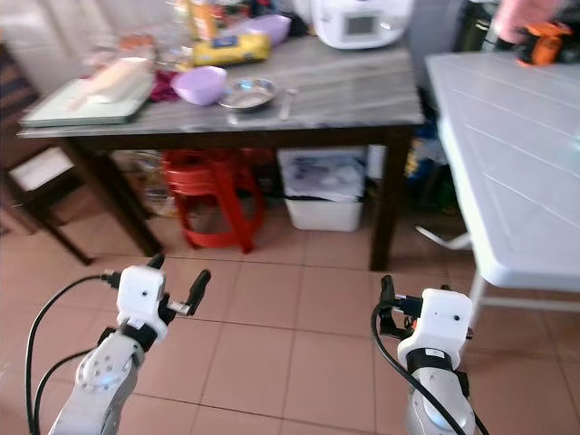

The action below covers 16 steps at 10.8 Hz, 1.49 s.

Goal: Setting the table

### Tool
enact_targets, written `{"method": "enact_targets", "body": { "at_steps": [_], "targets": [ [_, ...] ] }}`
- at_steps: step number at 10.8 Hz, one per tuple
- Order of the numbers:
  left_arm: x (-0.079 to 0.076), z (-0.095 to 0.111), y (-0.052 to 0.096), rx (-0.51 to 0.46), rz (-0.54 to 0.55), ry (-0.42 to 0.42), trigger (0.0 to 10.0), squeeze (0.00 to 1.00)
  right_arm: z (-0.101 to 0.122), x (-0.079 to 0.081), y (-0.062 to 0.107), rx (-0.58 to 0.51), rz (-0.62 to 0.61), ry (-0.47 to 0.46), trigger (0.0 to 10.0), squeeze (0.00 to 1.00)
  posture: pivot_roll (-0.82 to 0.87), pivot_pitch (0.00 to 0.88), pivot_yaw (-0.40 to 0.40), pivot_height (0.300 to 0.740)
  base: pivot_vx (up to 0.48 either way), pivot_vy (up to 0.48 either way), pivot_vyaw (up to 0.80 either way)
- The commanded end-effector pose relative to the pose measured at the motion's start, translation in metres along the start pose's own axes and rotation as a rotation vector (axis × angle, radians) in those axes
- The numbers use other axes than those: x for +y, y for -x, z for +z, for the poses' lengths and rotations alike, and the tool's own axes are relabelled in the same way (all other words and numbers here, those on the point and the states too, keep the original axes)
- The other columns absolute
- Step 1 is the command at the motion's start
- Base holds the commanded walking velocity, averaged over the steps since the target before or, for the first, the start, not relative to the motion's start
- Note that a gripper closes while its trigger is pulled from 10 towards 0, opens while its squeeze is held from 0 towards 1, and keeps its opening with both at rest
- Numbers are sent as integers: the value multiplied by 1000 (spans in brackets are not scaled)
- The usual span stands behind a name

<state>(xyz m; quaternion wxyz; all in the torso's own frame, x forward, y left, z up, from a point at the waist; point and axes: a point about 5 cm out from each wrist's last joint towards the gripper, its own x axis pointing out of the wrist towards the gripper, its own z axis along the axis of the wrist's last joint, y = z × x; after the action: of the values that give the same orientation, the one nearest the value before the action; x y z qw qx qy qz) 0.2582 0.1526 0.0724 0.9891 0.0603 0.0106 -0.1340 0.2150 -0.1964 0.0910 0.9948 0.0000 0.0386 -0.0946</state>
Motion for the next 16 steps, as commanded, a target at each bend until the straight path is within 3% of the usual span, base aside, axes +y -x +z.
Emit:
{"method": "enact_targets", "body": {
  "at_steps": [1, 4, 7, 9, 12, 16],
  "targets": [
    [4, 4, 0, -5, 6, -15, 10000, 0, 6, 4, 0, -19, 13, -7, 10000, 0, -107, 80, 140, 740, 0, 0, -800],
    [-3, 17, -5, -52, -40, 16, 10000, 0, 11, 6, -2, -35, 18, -8, 10000, 0, -102, 85, 138, 740, 0, 0, -677],
    [-4, 37, -12, -133, -37, 88, 10000, 0, 33, 11, -5, -124, 27, -20, 10000, 0, -101, 81, 139, 740, 0, 0, 0],
    [3, 41, -12, -167, 22, 109, 10000, 0, 40, 13, -5, -151, 33, -37, 10000, 0, -104, 80, 141, 740, 0, 0, 0],
    [2, 43, -13, -191, -2, 110, 10000, 0, 39, 15, -5, -148, 38, -42, 10000, 0, -104, 78, 142, 740, 0, 0, 0],
    [4, 41, -14, -219, 45, 110, 10000, 0, 41, 19, -7, -190, 50, -22, 10000, 0, -102, 70, 143, 740, 0, 0, 0]
  ]
}}
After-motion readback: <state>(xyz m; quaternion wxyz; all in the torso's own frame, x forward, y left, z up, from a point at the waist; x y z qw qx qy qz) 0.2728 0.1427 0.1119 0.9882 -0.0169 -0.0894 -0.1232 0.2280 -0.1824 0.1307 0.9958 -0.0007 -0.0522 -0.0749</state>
